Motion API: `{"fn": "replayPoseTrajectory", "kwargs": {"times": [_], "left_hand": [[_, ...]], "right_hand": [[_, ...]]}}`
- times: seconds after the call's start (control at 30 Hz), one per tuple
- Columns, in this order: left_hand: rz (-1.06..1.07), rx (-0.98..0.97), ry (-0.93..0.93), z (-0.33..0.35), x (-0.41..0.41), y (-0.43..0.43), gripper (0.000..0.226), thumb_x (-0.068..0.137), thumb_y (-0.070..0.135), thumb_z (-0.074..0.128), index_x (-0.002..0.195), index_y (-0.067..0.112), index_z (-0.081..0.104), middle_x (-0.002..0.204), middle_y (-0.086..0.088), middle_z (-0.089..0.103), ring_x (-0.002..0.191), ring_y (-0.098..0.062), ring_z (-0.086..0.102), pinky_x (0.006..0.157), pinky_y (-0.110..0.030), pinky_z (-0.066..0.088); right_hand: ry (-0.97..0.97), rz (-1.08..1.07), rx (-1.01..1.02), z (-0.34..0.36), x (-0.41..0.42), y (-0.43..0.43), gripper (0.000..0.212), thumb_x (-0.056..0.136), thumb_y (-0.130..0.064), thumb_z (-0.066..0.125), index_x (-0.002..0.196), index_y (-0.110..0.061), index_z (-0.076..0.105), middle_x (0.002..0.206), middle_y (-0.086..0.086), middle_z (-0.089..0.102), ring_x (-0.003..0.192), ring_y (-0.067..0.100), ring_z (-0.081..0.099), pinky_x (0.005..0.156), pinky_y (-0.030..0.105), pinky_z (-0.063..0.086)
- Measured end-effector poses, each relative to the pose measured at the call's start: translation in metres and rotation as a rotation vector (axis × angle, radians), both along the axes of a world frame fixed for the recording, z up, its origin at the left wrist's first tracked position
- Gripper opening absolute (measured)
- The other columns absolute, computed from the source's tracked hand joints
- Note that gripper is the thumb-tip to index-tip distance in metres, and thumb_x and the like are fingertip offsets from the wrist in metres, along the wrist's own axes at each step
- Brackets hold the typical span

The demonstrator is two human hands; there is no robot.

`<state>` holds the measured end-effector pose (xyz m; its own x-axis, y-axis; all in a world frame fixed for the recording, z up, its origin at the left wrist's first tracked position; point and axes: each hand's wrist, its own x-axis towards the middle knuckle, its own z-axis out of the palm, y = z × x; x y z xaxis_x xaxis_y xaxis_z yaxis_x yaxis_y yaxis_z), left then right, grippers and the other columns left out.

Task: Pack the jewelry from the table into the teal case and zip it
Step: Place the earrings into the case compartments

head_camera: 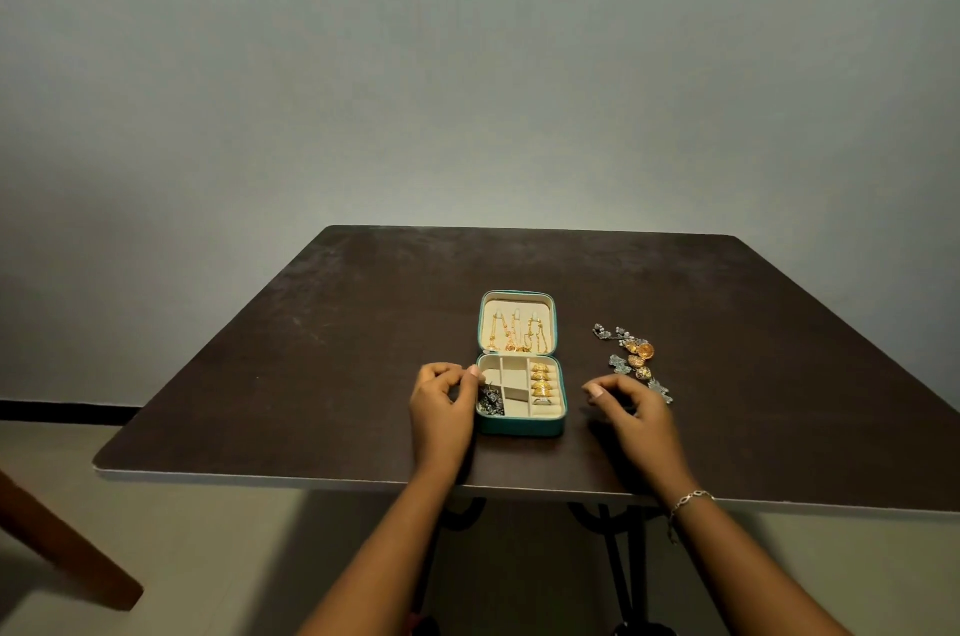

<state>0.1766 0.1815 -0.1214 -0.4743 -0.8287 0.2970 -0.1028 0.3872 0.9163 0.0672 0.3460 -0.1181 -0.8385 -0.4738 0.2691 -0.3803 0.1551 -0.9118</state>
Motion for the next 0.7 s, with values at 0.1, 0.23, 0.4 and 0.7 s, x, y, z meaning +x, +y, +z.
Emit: {"fn": "replayPoseTrajectory", "kwargs": {"times": [0.1,0.23,0.4,0.7], "left_hand": [[0.005,-0.026,-0.038,-0.001,0.0,0.001,0.025,0.09,0.025,0.056,0.093,0.004,0.07,0.103,-0.001,0.056,0.089,-0.009,0.052,0.059,-0.007,0.037],[0.024,-0.167,0.021,0.001,0.004,0.003,0.012,0.089,0.017,0.057,0.083,0.01,0.065,0.094,0.0,0.056,0.085,-0.011,0.054,0.063,-0.003,0.038],[0.014,-0.451,0.092,0.001,-0.005,0.02,0.021,0.088,0.025,0.048,0.08,0.01,0.061,0.085,0.0,0.062,0.085,-0.006,0.05,0.097,-0.034,0.037],[-0.378,-0.589,0.191,0.006,-0.055,0.092,0.015,0.087,0.02,0.048,0.081,0.011,0.06,0.082,-0.004,0.059,0.084,-0.01,0.049,0.076,-0.019,0.038]], "right_hand": [[0.004,0.037,0.005,0.002,0.0,0.006,0.013,0.089,-0.012,0.056,0.083,-0.015,0.067,0.087,-0.005,0.067,0.085,0.01,0.06,0.078,0.036,0.048],[0.131,0.058,0.075,0.007,-0.007,0.029,0.012,0.086,-0.012,0.059,0.081,-0.02,0.067,0.087,-0.008,0.067,0.084,0.003,0.059,0.071,0.02,0.046],[0.187,-0.022,0.199,0.008,-0.034,0.066,0.01,0.081,-0.01,0.066,0.074,-0.017,0.064,0.084,-0.003,0.065,0.081,0.014,0.059,0.07,0.032,0.046],[0.148,-0.14,0.299,-0.002,-0.068,0.066,0.013,0.078,-0.014,0.069,0.087,-0.022,0.065,0.094,-0.002,0.062,0.091,0.014,0.055,0.075,0.026,0.042]]}}
